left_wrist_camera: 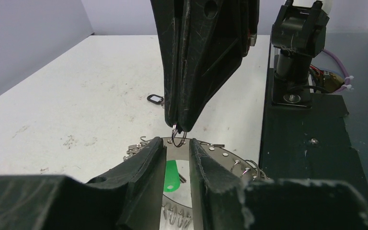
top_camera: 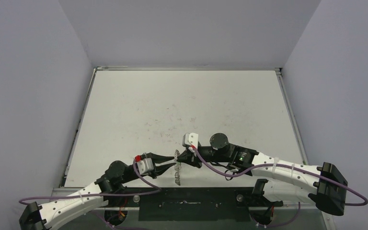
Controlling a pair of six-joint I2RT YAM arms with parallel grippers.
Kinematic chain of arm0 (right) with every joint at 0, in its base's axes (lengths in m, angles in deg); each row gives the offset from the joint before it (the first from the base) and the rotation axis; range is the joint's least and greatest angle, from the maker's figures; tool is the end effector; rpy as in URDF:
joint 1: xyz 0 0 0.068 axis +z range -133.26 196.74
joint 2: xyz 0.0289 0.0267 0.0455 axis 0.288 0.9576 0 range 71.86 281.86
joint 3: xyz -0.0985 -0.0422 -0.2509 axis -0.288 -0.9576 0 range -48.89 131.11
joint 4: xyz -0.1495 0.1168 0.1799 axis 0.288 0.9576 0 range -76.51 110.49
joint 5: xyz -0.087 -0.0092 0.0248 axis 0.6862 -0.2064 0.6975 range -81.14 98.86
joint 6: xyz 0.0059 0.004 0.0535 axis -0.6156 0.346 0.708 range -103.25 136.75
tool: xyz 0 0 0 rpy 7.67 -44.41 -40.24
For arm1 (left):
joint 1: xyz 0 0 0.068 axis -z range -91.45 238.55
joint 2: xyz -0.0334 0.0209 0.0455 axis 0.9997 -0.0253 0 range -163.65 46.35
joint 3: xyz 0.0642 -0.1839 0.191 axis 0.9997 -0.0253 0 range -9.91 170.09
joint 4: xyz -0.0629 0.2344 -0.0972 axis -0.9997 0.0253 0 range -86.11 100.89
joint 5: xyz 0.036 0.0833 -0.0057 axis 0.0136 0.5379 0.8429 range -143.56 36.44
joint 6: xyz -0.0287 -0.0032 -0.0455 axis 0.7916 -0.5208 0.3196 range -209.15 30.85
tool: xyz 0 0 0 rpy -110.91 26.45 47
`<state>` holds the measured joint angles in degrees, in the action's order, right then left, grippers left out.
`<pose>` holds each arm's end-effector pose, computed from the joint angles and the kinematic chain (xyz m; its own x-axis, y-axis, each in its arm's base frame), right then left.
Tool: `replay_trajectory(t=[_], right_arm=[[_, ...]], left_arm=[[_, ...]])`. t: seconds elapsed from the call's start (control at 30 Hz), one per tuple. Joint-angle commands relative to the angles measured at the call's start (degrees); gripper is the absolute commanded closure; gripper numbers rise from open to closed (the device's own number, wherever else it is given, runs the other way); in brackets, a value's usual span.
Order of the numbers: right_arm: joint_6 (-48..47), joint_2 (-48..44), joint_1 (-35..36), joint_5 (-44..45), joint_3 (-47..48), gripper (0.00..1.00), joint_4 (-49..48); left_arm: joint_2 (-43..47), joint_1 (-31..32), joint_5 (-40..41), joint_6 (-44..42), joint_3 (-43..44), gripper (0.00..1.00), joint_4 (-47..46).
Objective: Put the keys on the keyring
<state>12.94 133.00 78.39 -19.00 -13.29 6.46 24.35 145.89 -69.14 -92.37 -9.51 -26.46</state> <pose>0.0990 0.2187 0.2596 -0.0847 -0.2809 -0.9560 -0.9963 0.0110 0.0850 0.0633 -0.1165 0.1945 0.1356 -0.1112 -0.9845 0.9481 0.3031 0.0964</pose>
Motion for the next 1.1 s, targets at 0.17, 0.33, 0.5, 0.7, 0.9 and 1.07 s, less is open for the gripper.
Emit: replay_trajectory(t=[0.17, 0.33, 0.5, 0.7, 0.9, 1.07], right_arm=[[3.81, -2.73, 0.49, 3.63, 1.47, 1.00, -4.29], [3.81, -1.98, 0.53, 1.94, 1.91, 1.00, -4.27], [3.81, -1.40, 0.50, 0.53, 2.11, 1.00, -4.44], [3.81, -1.03, 0.72, 0.13, 2.19, 1.00, -4.07], [3.81, -1.02, 0.78, 0.71, 2.11, 1.00, -3.65], [3.81, -1.20, 0.82, 1.96, 2.11, 1.00, -3.08]], left_arm=[[7.11, 0.45, 2.79, 0.72, 1.00, 0.79, 6.67], [5.15, 0.44, 2.74, 0.87, 1.08, 0.80, 4.05], [0.50, 0.41, 1.78, 1.84, 1.35, 0.77, -0.83], [-4.90, 0.47, 0.08, 2.83, 1.95, 0.76, -6.32], [-6.15, 0.56, -0.91, 4.36, 3.04, 0.83, -7.65], [-4.79, 0.58, -1.71, 4.32, 2.89, 0.90, -6.70]])
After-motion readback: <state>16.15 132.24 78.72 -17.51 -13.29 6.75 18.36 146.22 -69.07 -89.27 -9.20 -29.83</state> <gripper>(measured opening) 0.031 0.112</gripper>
